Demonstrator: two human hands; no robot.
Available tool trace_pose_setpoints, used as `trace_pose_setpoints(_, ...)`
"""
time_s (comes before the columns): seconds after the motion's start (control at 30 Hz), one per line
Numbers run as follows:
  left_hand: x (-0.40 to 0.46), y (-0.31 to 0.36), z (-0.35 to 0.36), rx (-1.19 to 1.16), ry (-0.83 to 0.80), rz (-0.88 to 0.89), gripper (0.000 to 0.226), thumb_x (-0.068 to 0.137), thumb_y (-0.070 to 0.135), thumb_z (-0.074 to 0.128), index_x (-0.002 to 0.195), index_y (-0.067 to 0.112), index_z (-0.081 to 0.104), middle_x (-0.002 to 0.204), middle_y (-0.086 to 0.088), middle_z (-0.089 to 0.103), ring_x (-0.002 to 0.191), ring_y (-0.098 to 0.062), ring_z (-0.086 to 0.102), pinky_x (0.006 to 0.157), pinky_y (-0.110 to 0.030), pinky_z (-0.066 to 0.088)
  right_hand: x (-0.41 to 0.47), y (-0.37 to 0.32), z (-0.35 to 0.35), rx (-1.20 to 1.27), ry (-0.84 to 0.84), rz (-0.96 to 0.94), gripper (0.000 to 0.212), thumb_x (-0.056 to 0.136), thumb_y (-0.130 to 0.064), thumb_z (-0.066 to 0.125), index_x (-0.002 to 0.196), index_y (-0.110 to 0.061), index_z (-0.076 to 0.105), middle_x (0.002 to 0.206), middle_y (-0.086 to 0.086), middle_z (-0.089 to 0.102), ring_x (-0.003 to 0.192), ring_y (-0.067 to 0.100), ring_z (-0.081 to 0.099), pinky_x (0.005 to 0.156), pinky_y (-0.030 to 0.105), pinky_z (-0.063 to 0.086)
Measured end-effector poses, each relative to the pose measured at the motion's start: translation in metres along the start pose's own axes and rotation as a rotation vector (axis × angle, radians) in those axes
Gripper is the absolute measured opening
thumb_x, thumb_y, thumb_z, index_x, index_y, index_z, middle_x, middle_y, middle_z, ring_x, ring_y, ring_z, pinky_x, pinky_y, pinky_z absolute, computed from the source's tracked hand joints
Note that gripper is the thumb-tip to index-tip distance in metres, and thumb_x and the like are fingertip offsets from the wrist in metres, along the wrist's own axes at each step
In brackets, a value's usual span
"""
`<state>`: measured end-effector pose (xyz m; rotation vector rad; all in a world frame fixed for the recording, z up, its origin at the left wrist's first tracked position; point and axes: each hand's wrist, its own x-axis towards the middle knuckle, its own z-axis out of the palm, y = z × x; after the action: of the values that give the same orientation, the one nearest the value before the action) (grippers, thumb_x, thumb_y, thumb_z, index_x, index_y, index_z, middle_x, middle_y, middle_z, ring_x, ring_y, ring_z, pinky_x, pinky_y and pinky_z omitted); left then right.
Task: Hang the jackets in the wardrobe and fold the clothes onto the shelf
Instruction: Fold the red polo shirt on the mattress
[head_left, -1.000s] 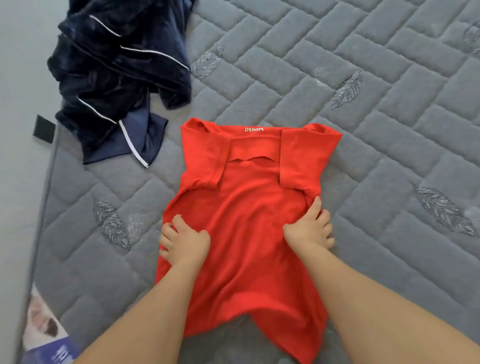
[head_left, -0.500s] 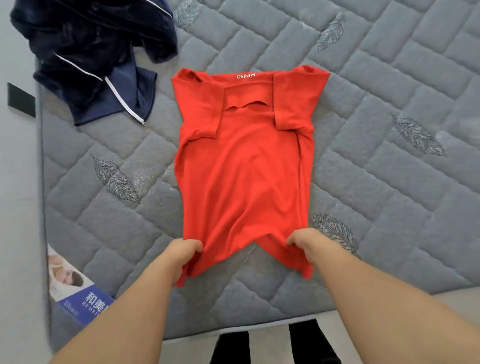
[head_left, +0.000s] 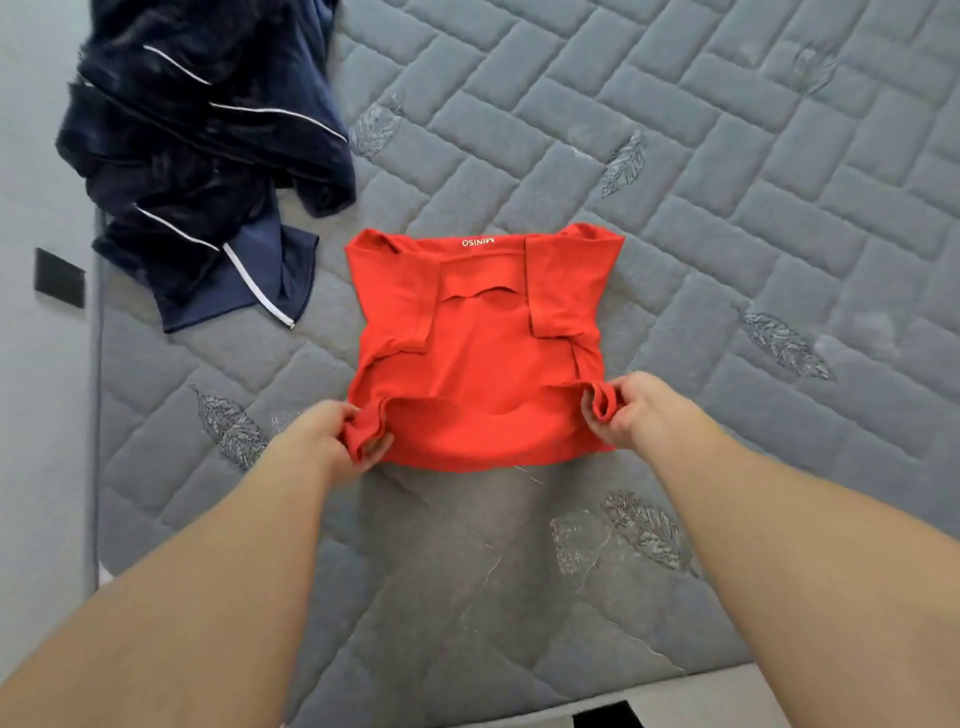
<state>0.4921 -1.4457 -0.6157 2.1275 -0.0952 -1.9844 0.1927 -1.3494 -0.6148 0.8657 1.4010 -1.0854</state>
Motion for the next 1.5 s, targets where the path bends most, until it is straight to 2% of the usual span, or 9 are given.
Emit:
trace_pose_setpoints(0.1, 0.008, 0.07, 0.021, -0.298, -0.117, 0.219, 0.027, 0.1, 0.027, 0.039, 0.086, 0.011, 0.057, 0.086, -0.006, 0.071, 0.07, -0.019, 0.07, 0.062, -0.035, 0.058, -0.003, -0.055, 0.054, 0.054, -0.051, -0.193, 0.032, 0.101, -0.016, 0.035, 0.077, -0.004, 0.052, 0.068, 0.012, 0.058, 0.061, 0.02, 0.053, 0.038, 0.033, 0.053)
trace_pose_setpoints(0.17, 0.02, 0.101, 0.029, -0.146, -0.12, 0.304, 0.033, 0.095, 0.049, 0.045, 0.11, 0.02, 0.053, 0.109, -0.004, 0.064, 0.093, -0.023, 0.064, 0.082, -0.038, 0.051, 0.004, -0.084, 0.08, -0.047, -0.042, -0.299, 0.03, 0.101, -0.034, 0.036, 0.094, -0.009, 0.051, 0.084, 0.012, 0.054, 0.071, 0.022, 0.055, 0.06, 0.04, 0.058)
trace_pose_setpoints(0.43, 0.129, 0.101, 0.052, 0.596, 0.564, 0.473, 0.083, 0.086, 0.058, 0.06, 0.144, 0.002, 0.037, 0.148, -0.024, 0.038, 0.135, -0.04, 0.038, 0.114, -0.047, 0.03, 0.103, -0.077, 0.122, -0.853, 0.401, -0.649, 0.09, 0.079, -0.056, 0.069, 0.145, -0.009, 0.03, 0.15, 0.016, 0.034, 0.136, 0.035, 0.038, 0.113, 0.046, 0.032)
trace_pose_setpoints(0.7, 0.148, 0.129, 0.066, 0.615, 0.723, 1.051, 0.022, 0.103, 0.034, 0.037, 0.099, 0.013, 0.041, 0.107, -0.026, 0.062, 0.101, -0.045, 0.057, 0.073, -0.042, 0.031, 0.138, -0.091, 0.14, -0.833, 0.969, -0.928, 0.041, 0.1, -0.034, 0.047, 0.128, -0.005, 0.044, 0.138, 0.019, 0.045, 0.127, 0.039, 0.044, 0.103, 0.045, 0.033)
trace_pose_setpoints(0.8, 0.157, 0.13, 0.048, 0.678, 0.646, 0.929, 0.029, 0.103, 0.038, 0.04, 0.094, 0.011, 0.047, 0.104, -0.024, 0.063, 0.105, -0.043, 0.057, 0.078, -0.043, 0.035, 0.133, -0.094, 0.147, -0.888, 1.065, -0.906, 0.042, 0.09, -0.013, 0.048, 0.131, -0.009, 0.041, 0.14, 0.018, 0.04, 0.125, 0.038, 0.042, 0.103, 0.044, 0.03)
trace_pose_setpoints(0.93, 0.172, 0.111, 0.03, 0.79, 0.542, 0.89, 0.032, 0.099, 0.037, 0.051, 0.081, 0.011, 0.05, 0.077, -0.004, 0.053, 0.094, -0.038, 0.059, 0.071, -0.036, 0.03, 0.124, -0.052, 0.191, -1.509, 0.574, -1.595, 0.062, 0.082, -0.024, 0.054, 0.14, -0.013, 0.041, 0.142, 0.013, 0.042, 0.129, 0.033, 0.04, 0.109, 0.044, 0.024)
trace_pose_setpoints(1.07, 0.181, 0.118, 0.026, 0.806, 0.559, 0.92, 0.039, 0.096, 0.041, 0.055, 0.071, 0.011, 0.048, 0.067, -0.003, 0.055, 0.08, -0.035, 0.057, 0.066, -0.037, 0.03, 0.132, 0.005, 0.271, -2.052, -0.029, -1.571, 0.069, 0.089, -0.064, 0.047, 0.142, -0.02, 0.041, 0.135, 0.009, 0.045, 0.124, 0.031, 0.041, 0.106, 0.046, 0.027)
trace_pose_setpoints(1.27, 0.197, 0.137, 0.008, 0.654, 0.326, 0.87, 0.047, 0.083, 0.045, 0.071, 0.061, 0.009, 0.05, 0.048, 0.009, 0.047, 0.048, -0.007, 0.042, 0.053, -0.032, 0.034, 0.16, 0.034, 0.332, -2.102, -0.11, -1.521, 0.047, 0.098, -0.056, 0.036, 0.119, -0.017, 0.051, 0.123, 0.008, 0.051, 0.118, 0.032, 0.044, 0.098, 0.047, 0.028)
trace_pose_setpoints(1.5, 0.205, 0.138, 0.003, 0.571, 0.239, 0.884, 0.047, 0.08, 0.045, 0.075, 0.057, 0.016, 0.047, 0.044, 0.012, 0.042, 0.045, -0.005, 0.037, 0.052, -0.03, 0.033, 0.167, 0.029, 0.343, -2.158, -0.117, -1.385, 0.048, 0.097, -0.06, 0.031, 0.117, -0.021, 0.051, 0.124, 0.007, 0.049, 0.118, 0.033, 0.043, 0.098, 0.049, 0.026)
